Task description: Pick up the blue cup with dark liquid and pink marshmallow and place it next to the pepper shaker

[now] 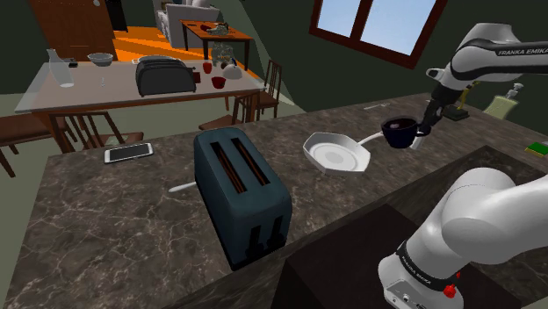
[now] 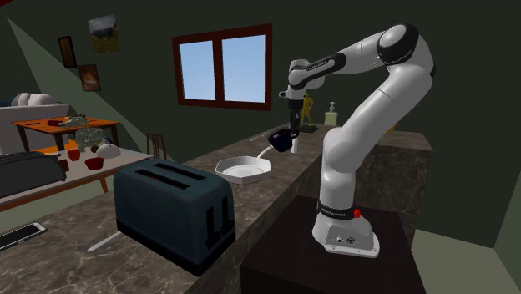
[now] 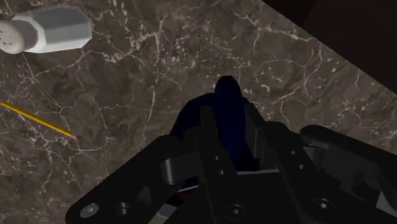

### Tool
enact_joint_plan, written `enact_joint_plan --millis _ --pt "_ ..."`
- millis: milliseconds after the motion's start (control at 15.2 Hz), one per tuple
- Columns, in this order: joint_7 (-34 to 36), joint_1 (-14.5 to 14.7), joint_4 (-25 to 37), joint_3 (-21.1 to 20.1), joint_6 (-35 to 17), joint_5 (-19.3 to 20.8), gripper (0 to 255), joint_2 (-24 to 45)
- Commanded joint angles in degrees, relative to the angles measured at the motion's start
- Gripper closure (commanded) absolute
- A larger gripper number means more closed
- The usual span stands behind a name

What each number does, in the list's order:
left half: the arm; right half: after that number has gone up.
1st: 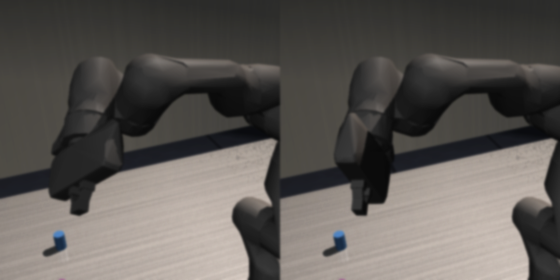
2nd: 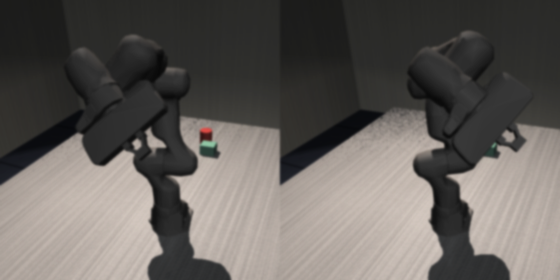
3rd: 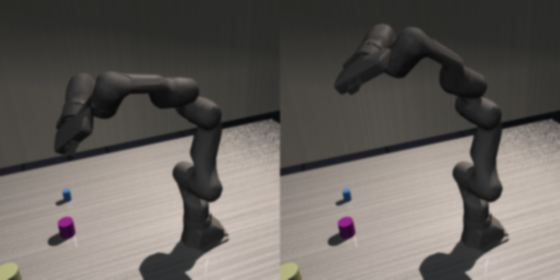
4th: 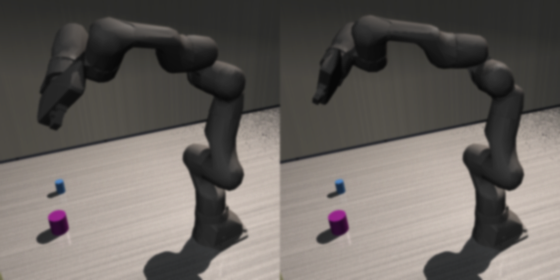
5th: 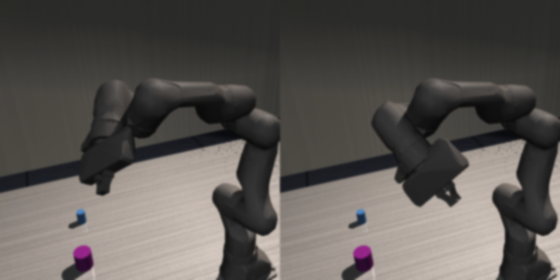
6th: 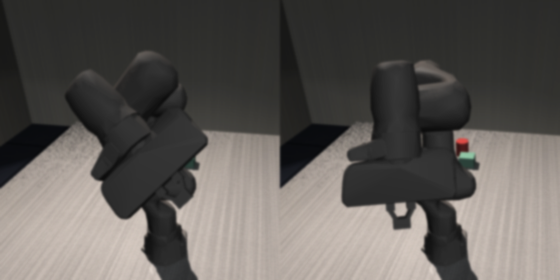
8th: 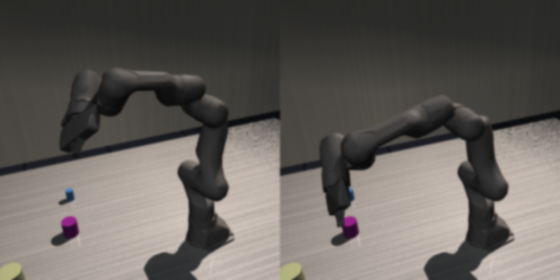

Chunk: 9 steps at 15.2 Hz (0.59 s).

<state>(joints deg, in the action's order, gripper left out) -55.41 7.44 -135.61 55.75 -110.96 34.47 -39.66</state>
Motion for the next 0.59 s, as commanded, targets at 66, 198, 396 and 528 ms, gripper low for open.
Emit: enact_joint_plan --millis 66,198,396,528 --pt "0.2 0.1 -1.8 1.6 -2.6 0.9 255 0.5" --pt "0.3 0.3 -2.8 2.7 -4.2 1.4 255 0.9" --pt "0.5 0.8 -4.2 4.4 -6.7 2.2 255 1.8" --pt "0.6 1.2 -5.1 5.6 -8.3 2.7 255 2.4"
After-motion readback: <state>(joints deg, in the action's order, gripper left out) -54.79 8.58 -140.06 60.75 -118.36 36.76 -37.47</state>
